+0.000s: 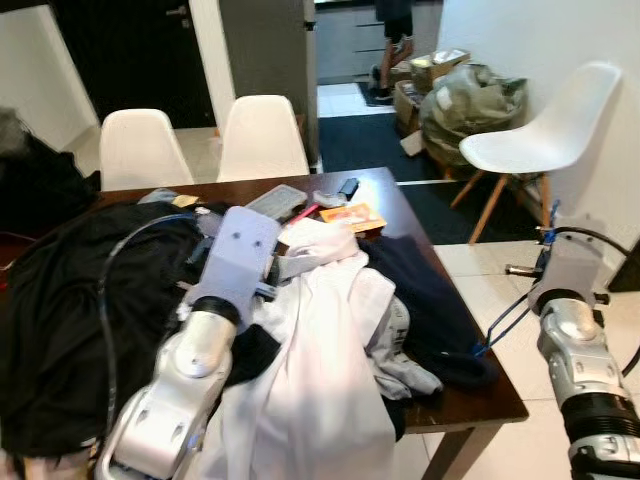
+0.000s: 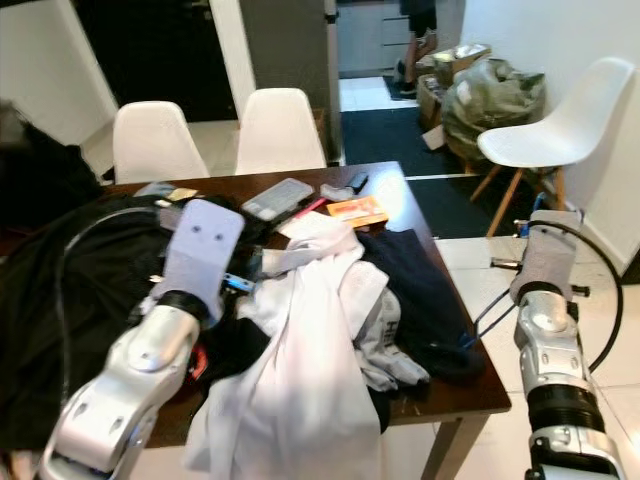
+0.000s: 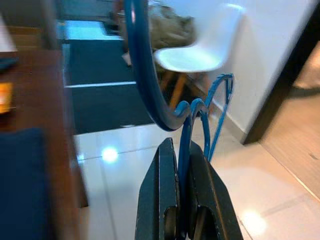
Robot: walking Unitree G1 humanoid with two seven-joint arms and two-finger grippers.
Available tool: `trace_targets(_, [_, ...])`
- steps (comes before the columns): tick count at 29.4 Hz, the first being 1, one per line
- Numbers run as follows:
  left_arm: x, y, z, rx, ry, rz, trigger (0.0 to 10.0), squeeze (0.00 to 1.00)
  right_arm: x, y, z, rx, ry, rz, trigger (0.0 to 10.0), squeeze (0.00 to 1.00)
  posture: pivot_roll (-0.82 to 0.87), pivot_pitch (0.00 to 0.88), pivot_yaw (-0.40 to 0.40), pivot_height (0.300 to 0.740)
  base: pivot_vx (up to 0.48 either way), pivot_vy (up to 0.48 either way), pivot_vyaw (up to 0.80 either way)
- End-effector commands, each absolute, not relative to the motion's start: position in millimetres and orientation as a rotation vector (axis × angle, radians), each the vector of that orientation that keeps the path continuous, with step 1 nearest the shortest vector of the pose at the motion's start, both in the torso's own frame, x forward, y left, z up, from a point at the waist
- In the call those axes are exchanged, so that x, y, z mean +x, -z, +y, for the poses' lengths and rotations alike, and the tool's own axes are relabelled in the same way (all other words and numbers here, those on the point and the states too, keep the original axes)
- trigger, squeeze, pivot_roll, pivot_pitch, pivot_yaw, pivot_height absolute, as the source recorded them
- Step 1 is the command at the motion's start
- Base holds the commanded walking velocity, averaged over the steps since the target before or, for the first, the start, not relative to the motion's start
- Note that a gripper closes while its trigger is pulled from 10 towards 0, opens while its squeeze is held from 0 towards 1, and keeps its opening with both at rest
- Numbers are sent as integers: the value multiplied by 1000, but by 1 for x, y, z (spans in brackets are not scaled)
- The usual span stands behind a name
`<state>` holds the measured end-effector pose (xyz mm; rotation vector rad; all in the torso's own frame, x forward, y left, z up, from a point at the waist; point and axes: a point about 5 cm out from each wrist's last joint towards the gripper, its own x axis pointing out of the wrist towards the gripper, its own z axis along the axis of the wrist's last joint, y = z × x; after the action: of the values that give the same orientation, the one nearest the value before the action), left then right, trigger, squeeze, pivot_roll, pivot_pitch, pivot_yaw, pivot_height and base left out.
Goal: Hang hanger
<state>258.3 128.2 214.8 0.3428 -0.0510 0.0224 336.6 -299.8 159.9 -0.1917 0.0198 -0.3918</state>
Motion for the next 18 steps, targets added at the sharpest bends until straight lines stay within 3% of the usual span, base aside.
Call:
trace_targets(1, [254, -211, 137, 376, -56, -15, 10000, 0, 340, -156, -292, -195, 355, 27, 10000, 0, -50, 37, 17, 736, 0, 0, 800])
trace_targets(5, [250, -210, 140, 385, -63, 9, 10000, 0, 340, -155, -292, -180, 356, 24, 10000, 0, -50, 37, 17, 736, 0, 0, 800])
trace_targets(12, [254, -222, 147, 403, -68, -48, 10000, 0, 338, -155, -298, -140, 375, 27, 10000, 0, -45, 45, 22, 736, 0, 0, 0])
trace_targets(18, [279, -248, 144, 362, 30, -210, 10000, 0, 338, -156, -299, -125, 381, 16, 10000, 0, -56, 42, 24, 736, 0, 0, 0])
